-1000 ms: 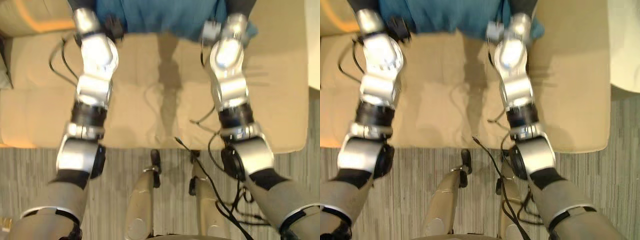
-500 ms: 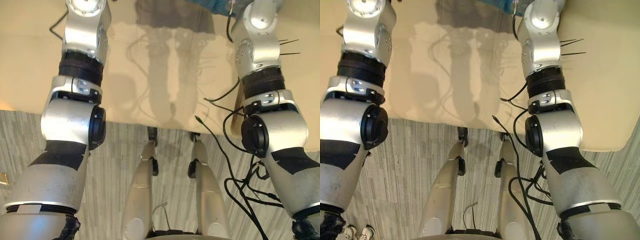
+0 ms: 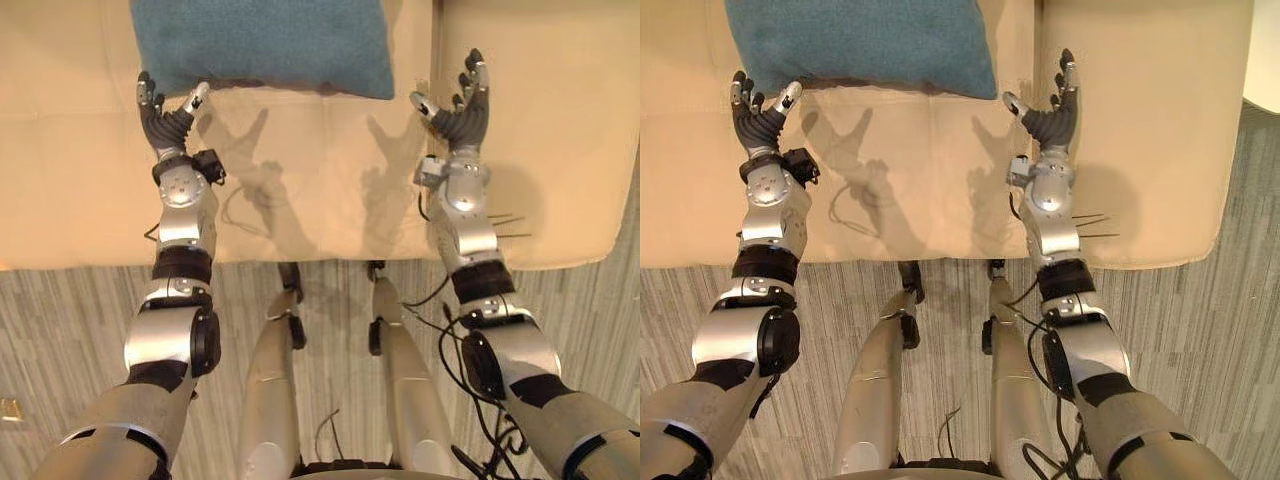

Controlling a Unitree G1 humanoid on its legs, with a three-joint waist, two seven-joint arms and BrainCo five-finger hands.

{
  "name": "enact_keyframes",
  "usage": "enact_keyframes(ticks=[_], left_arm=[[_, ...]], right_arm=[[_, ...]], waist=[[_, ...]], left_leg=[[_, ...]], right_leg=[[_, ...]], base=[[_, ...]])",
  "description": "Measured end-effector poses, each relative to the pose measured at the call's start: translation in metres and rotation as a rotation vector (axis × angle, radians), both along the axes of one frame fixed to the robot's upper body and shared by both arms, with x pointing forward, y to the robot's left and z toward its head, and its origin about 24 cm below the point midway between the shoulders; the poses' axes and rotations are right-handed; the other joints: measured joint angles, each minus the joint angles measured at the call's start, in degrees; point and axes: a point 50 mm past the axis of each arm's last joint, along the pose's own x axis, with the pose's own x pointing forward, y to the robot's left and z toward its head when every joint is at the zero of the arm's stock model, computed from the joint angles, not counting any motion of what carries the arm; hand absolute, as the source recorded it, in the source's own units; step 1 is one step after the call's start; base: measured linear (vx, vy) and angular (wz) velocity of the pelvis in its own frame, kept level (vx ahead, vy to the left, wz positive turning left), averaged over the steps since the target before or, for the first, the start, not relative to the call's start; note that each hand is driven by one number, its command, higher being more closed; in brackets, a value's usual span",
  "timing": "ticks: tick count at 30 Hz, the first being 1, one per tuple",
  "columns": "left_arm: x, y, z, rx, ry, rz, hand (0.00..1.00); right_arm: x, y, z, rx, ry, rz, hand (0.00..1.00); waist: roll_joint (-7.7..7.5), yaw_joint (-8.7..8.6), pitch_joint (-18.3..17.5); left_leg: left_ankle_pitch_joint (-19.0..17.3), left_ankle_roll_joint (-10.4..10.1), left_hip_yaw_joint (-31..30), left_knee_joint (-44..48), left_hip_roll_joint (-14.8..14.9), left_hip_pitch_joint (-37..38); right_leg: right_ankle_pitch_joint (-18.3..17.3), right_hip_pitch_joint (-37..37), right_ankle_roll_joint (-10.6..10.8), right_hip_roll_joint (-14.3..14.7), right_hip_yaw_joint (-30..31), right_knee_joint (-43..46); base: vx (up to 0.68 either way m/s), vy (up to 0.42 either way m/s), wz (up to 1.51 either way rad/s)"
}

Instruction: Pick up cushions and gather them together orderly.

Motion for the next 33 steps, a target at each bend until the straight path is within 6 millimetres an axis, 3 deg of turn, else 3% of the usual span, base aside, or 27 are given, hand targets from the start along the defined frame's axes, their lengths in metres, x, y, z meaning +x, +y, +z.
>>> enact_keyframes(ticks=[5,8,10,12,13,14,16,19,22,24,25,26,27,28,29,30,31,32,33], left_arm=[[-0.029,-0.014,-0.023,0.139,-0.053,-0.066,0.0],[-0.062,-0.023,-0.063,0.208,-0.021,-0.169,0.0],[-0.088,-0.028,-0.117,0.21,0.136,-0.264,0.0],[-0.107,-0.029,-0.151,0.182,0.248,-0.295,0.0],[-0.125,-0.029,-0.181,0.163,0.363,-0.316,0.0],[-0.133,-0.027,-0.196,0.156,0.429,-0.323,0.0],[-0.161,-0.016,-0.243,0.15,0.65,-0.318,0.0],[-0.201,0.0,-0.289,0.138,0.906,-0.297,0.0],[-0.236,0.013,-0.316,0.108,1.09,-0.261,0.0],[-0.256,0.014,-0.327,0.077,1.169,-0.253,0.0],[-0.259,0.012,-0.329,0.066,1.182,-0.251,0.0],[-0.265,0.009,-0.334,0.042,1.207,-0.25,0.0],[-0.27,0.009,-0.336,0.037,1.226,-0.248,0.0],[-0.272,0.008,-0.337,0.034,1.231,-0.248,0.0],[-0.273,0.008,-0.337,0.032,1.234,-0.248,0.0],[-0.271,0.008,-0.336,0.01,1.222,-0.227,0.0],[-0.27,0.001,-0.338,-0.01,1.219,-0.237,0.0],[-0.271,-0.009,-0.34,-0.036,1.215,-0.25,0.0],[-0.267,-0.017,-0.339,-0.035,1.195,-0.269,0.0]], right_arm=[[-0.034,-0.01,-0.037,-0.11,0.006,0.012,0.0],[-0.065,-0.009,-0.081,-0.199,0.097,0.078,0.0],[-0.092,-0.017,-0.131,-0.253,0.267,0.126,0.0],[-0.113,-0.024,-0.164,-0.263,0.398,0.142,0.0],[-0.131,-0.032,-0.197,-0.269,0.536,0.153,0.0],[-0.14,-0.036,-0.214,-0.28,0.615,0.157,0.0],[-0.169,-0.05,-0.268,-0.296,0.875,0.166,0.0],[-0.203,-0.068,-0.312,-0.278,1.127,0.154,0.0],[-0.229,-0.082,-0.335,-0.264,1.293,0.118,0.0],[-0.247,-0.089,-0.349,-0.228,1.402,0.094,0.0],[-0.252,-0.09,-0.352,-0.221,1.428,0.089,0.0],[-0.267,-0.09,-0.359,-0.187,1.488,0.074,0.0],[-0.277,-0.092,-0.361,-0.152,1.513,0.046,0.0],[-0.282,-0.091,-0.363,-0.144,1.524,0.043,0.0],[-0.289,-0.09,-0.365,-0.124,1.542,0.037,0.0],[-0.295,-0.088,-0.368,-0.09,1.562,0.024,0.0],[-0.297,-0.09,-0.368,-0.079,1.57,0.01,0.0],[-0.297,-0.09,-0.368,-0.072,1.573,-0.001,0.0],[-0.293,-0.087,-0.367,-0.067,1.556,0.009,0.0]], waist=[[-0.03,1.17,0.0],[-0.2,1.3,-0.5],[-0.54,1.51,-3.4],[-1.2,1.43,-5.4],[-1.94,1.29,-7.5],[-2.26,1.23,-8.7],[-3.1,1.14,-12.3],[-2.98,0.86,-14.7],[-2.72,0.74,-15.3],[-2.0,0.86,-15.6],[-1.66,0.74,-15.5],[-1.82,0.01,-15.6],[-2.04,-0.7,-15.8],[-2.18,-0.75,-15.9],[-3.28,-0.67,-16.6],[-4.61,-0.43,-17.8],[-3.66,-0.08,-17.9],[-1.52,1.29,-18.2],[-3.27,1.3,-18.4]], left_leg=[[-1.0,-0.1,-1.2,0.0,0.1,5.2],[-2.6,0.0,-1.6,0.3,0.3,10.6],[-4.9,0.4,-1.5,1.0,0.8,13.9],[-5.8,0.4,-1.3,0.9,0.8,16.5],[-6.1,0.2,-1.1,0.1,0.6,19.7],[-6.2,0.2,-1.0,-0.5,0.4,21.3],[-6.3,0.2,0.5,-2.9,-0.3,26.8],[-6.6,0.4,3.2,-5.5,-1.0,33.5],[-7.5,0.6,6.7,-5.7,-0.8,37.7],[-7.9,1.1,9.2,-5.1,0.7,39.0],[-8.0,1.1,9.6,-4.7,1.3,39.3],[-8.2,1.3,9.5,-3.4,1.6,40.4],[-8.3,1.2,8.7,-2.3,1.6,40.9],[-8.4,1.0,8.3,-1.3,1.7,40.7],[-8.6,0.7,7.5,0.4,1.8,39.9],[-9.1,-0.2,6.1,2.6,2.4,38.0],[-8.8,-0.5,5.5,2.1,3.4,37.4],[-7.3,-1.4,5.3,0.3,5.2,36.7],[-5.0,-2.1,5.9,0.4,4.5,34.9]], right_leg=[[-0.6,5.9,-2.2,0.2,-1.6,-0.1],[-2.3,11.6,-2.7,0.4,-2.4,0.3],[-5.0,14.4,-2.6,0.7,-2.5,2.1],[-6.2,16.4,-2.9,0.7,-2.5,3.1],[-7.4,18.7,-2.6,0.6,-2.4,3.8],[-7.9,19.9,-2.4,0.4,-2.4,4.1],[-8.6,23.8,-1.8,0.2,-1.1,3.7],[-9.0,28.2,-1.2,-0.2,1.1,2.9],[-10.8,29.5,-1.0,-0.2,3.0,4.5],[-17.4,27.1,0.7,-2.3,-3.5,12.4],[-18.6,25.7,-0.1,-3.1,-5.6,18.0],[-22.3,23.5,-2.6,-6.2,-7.7,34.6],[-25.6,23.5,-1.8,-8.2,-6.7,45.0],[-26.4,23.5,-1.2,-8.9,-5.5,49.7],[-27.0,23.9,0.0,-9.4,-2.8,54.6],[-28.5,24.1,2.9,-7.3,-1.2,53.8],[-29.0,24.7,3.7,-5.8,-1.2,51.2],[-31.9,27.2,4.7,-4.0,-0.8,47.3],[-36.4,28.0,3.8,-4.9,0.1,45.2]], base=[[-0.03,-0.032,0.09],[0.04,-0.007,0.05],[0.09,0.01,-0.05],[0.09,0.008,-0.03],[0.1,0.008,-0.03],[0.13,0.013,-0.05],[0.11,0.014,-0.18],[0.06,0.018,-0.38],[0.0,0.022,-0.57],[-0.08,0.001,-0.56],[-0.09,-0.048,-0.07],[-0.08,-0.112,0.3],[-0.01,-0.092,0.44],[-0.01,-0.165,0.45],[-0.06,-0.276,0.41],[-0.1,-0.31,0.34],[-0.15,-0.313,0.18],[-0.17,-0.267,0.09],[-0.18,-0.301,0.05]])
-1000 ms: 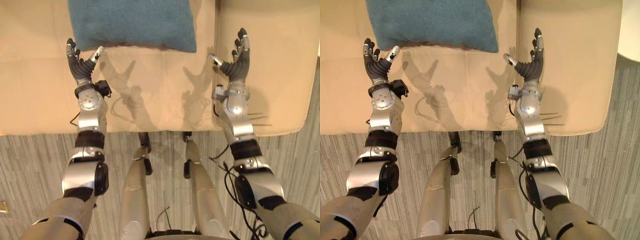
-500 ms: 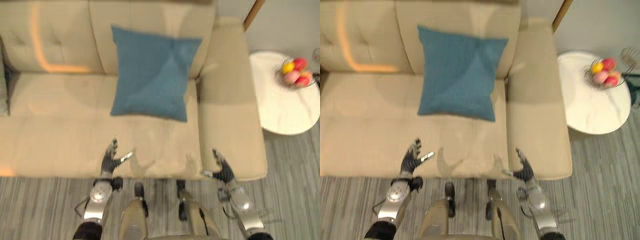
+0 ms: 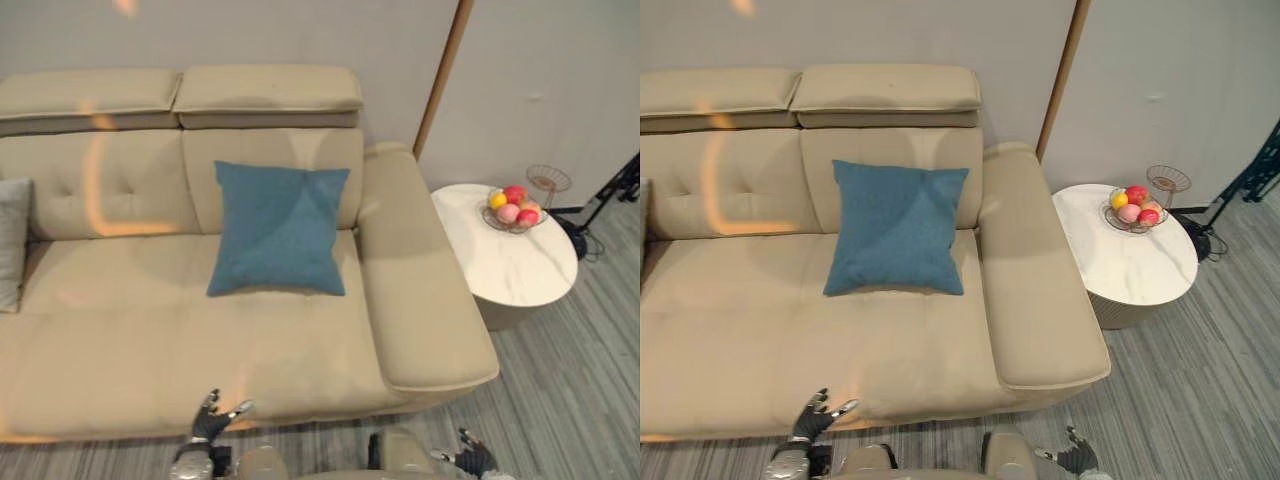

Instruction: Pick up cushions and gather them together orderly.

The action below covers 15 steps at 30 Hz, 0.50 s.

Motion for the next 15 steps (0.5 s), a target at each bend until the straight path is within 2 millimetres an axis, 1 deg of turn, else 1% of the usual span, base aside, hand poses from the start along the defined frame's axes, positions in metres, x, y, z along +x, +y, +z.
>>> enact_keyframes(ticks=[1,2,3,5,6,7,8,9,10,11,12,13,14,15], left_arm=[[0.008,-0.009,0.001,-0.016,-0.016,-0.025,0.0],[0.012,-0.015,0.001,-0.029,-0.024,-0.037,0.0],[0.019,-0.029,0.002,-0.056,-0.043,-0.07,0.0],[0.019,-0.034,0.002,-0.069,-0.049,-0.07,0.0],[0.024,-0.034,0.005,-0.068,-0.068,-0.073,0.0],[0.025,-0.034,0.006,-0.066,-0.075,-0.074,0.0],[0.026,-0.033,0.008,-0.063,-0.086,-0.074,0.0],[0.028,-0.033,0.009,-0.062,-0.094,-0.074,0.0],[0.029,-0.033,0.01,-0.062,-0.096,-0.076,0.0],[0.029,-0.033,0.009,-0.063,-0.095,-0.076,0.0],[0.029,-0.033,0.009,-0.062,-0.093,-0.077,0.0],[0.029,-0.032,0.009,-0.06,-0.089,-0.078,0.0],[0.031,-0.028,0.009,-0.047,-0.088,-0.082,0.0],[0.034,-0.024,0.011,-0.032,-0.092,-0.087,0.0]], right_arm=[[0.009,0.001,0.003,0.004,-0.036,-0.001,0.0],[0.016,-0.002,0.006,-0.001,-0.058,-0.003,0.0],[0.029,-0.006,0.01,-0.004,-0.096,-0.021,0.0],[0.03,-0.005,0.01,0.002,-0.1,-0.031,0.0],[0.032,-0.004,0.01,0.006,-0.105,-0.037,0.0],[0.033,-0.004,0.011,0.01,-0.112,-0.042,0.0],[0.036,-0.003,0.013,0.018,-0.134,-0.055,0.0],[0.039,-0.004,0.014,0.018,-0.146,-0.059,0.0],[0.042,-0.005,0.016,0.016,-0.156,-0.066,0.0],[0.042,-0.006,0.016,0.015,-0.16,-0.073,0.0],[0.043,-0.009,0.017,0.011,-0.164,-0.087,0.0],[0.043,-0.011,0.017,0.008,-0.164,-0.093,0.0],[0.043,-0.009,0.017,0.014,-0.163,-0.096,0.0],[0.042,-0.008,0.015,0.017,-0.155,-0.096,0.0]], waist=[[-0.91,0.46,-0.1],[0.28,0.76,0.2],[3.5,0.34,1.6],[4.22,-0.3,1.4],[4.35,-0.08,1.4],[4.39,-0.17,1.3],[4.32,-0.12,1.3],[4.32,-0.1,1.3],[4.34,-0.14,1.3],[4.39,-0.17,1.3],[4.79,-0.27,1.1],[5.31,-0.42,0.7],[4.77,-0.38,0.6],[4.16,-0.23,0.6]], left_leg=[[1.1,-0.6,-0.1,0.8,0.3,-3.2],[1.6,-1.1,-0.7,1.2,0.9,-4.8],[5.5,-2.0,-3.2,-1.5,2.7,-6.6],[9.0,-1.9,-3.3,-8.0,3.0,-6.1],[8.6,-1.4,-1.9,-5.1,3.4,-6.3],[7.7,-0.9,-1.6,-2.8,3.3,-6.2],[4.1,0.7,-1.4,1.3,2.5,-5.9],[2.2,1.4,-1.3,2.8,1.9,-5.2],[0.1,1.6,-1.4,3.0,0.8,-3.4],[-0.7,1.6,-1.5,1.7,-0.1,-1.8],[-1.0,1.7,-1.6,-5.3,-1.7,2.1],[-1.1,0.6,-1.5,-10.4,-2.2,4.2],[0.5,-0.6,-1.5,-13.8,-3.4,5.0],[1.1,-0.3,-1.8,-14.8,-3.8,5.1]], right_leg=[[-3.3,-0.4,-3.4,0.6,-0.4,-3.9],[-3.3,-0.9,-4.6,1.5,-0.9,-5.1],[-0.7,-2.0,-6.6,4.0,-3.2,-7.2],[1.4,-3.0,-8.1,4.5,-5.3,-9.2],[3.4,-3.5,-9.6,4.3,-6.4,-11.0],[4.3,-3.4,-9.9,4.2,-6.7,-12.1],[6.5,-3.3,-10.1,4.0,-7.3,-14.8],[7.9,-3.3,-10.0,3.8,-7.6,-16.7],[9.4,-3.2,-9.5,3.7,-7.7,-18.8],[9.9,-3.0,-9.2,3.7,-7.7,-20.1],[11.5,-2.4,-8.0,4.0,-7.8,-22.7],[12.4,-2.2,-7.5,4.4,-8.0,-24.0],[13.8,-2.1,-6.7,4.2,-7.7,-25.7],[16.4,-1.1,-6.2,4.2,-7.6,-28.8]], base=[[-0.17,-0.265,0.05],[-0.32,-0.251,0.15],[-0.35,-0.21,0.24],[-0.33,-0.174,0.41],[-0.22,-0.142,0.38],[-0.21,-0.135,0.38],[-0.18,-0.089,0.29],[-0.23,-0.065,0.31],[-0.17,-0.001,0.17],[-0.19,0.032,0.15],[-0.16,0.073,0.15],[-0.15,0.083,0.19],[-0.17,0.099,0.12],[-0.11,0.058,0.05]])
